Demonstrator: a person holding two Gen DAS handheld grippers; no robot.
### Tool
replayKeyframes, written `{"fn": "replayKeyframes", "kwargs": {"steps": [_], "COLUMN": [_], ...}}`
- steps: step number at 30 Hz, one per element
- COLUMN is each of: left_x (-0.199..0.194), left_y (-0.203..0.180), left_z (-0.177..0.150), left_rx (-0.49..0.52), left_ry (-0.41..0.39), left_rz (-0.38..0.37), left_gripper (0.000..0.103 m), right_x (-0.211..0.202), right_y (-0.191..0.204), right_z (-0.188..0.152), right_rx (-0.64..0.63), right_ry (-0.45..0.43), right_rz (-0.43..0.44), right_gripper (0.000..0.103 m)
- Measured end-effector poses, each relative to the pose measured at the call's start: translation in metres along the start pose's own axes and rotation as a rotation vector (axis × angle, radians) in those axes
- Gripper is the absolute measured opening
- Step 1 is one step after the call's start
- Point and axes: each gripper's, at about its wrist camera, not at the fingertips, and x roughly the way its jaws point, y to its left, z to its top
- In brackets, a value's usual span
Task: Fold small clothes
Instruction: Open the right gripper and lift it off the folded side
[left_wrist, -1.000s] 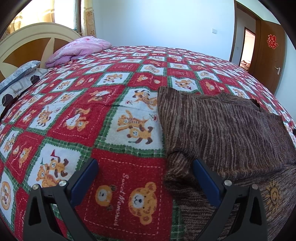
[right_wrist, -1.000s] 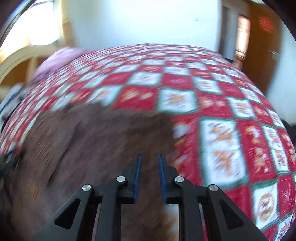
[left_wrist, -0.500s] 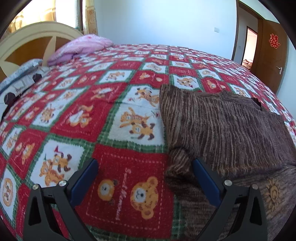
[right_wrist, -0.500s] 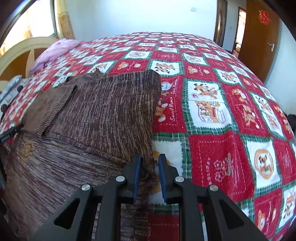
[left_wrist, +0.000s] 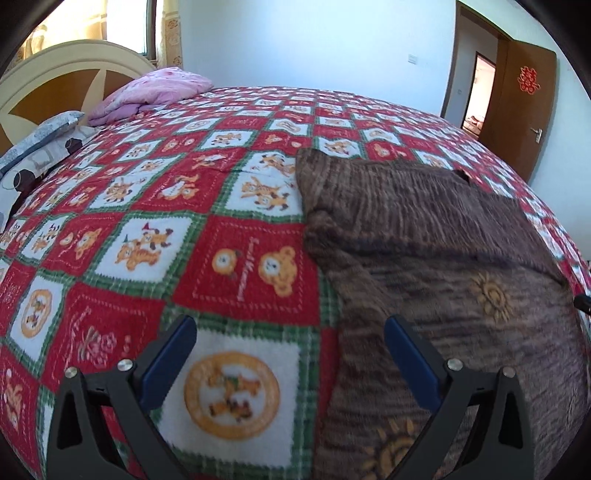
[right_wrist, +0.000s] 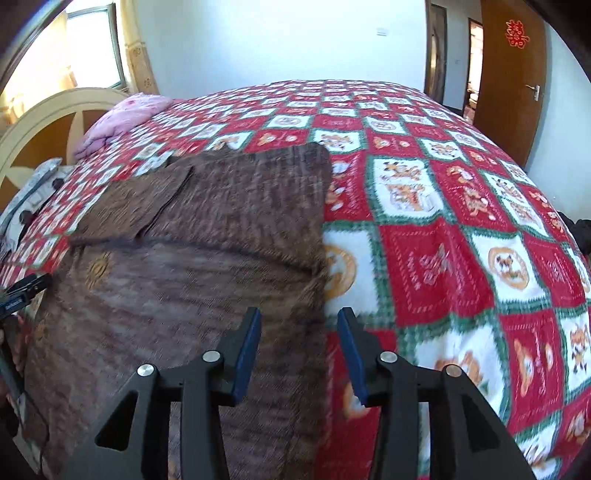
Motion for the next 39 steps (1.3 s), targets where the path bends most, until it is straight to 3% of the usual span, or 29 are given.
{"fn": "replayKeyframes", "kwargs": {"steps": [5, 22, 39], "left_x": [-0.011, -0.074, -0.108], "left_y": [-0.011, -0.011, -0.015], "left_z": [-0.014, -0.051, -0.100], "left_rx": [0.056, 0.082, 0.164], "left_ry": [-0.010, -0.076, -0.034], "left_rz": [0.037, 0.011, 0.020], "left_gripper": [0.103, 0.103, 0.103], "right_x": [-0.010, -0.036, -0.066], "right_y": [0.017, 0.036, 0.058], "right_z": [-0.020, -0.069, -0.110], "right_rx": [-0.048, -0.093, -0.131], "right_ry": [0.023, 0.050, 0.082], "right_rz": [0.014, -0.020, -0.007], "right_gripper": [0.052, 0.054, 0.055]}}
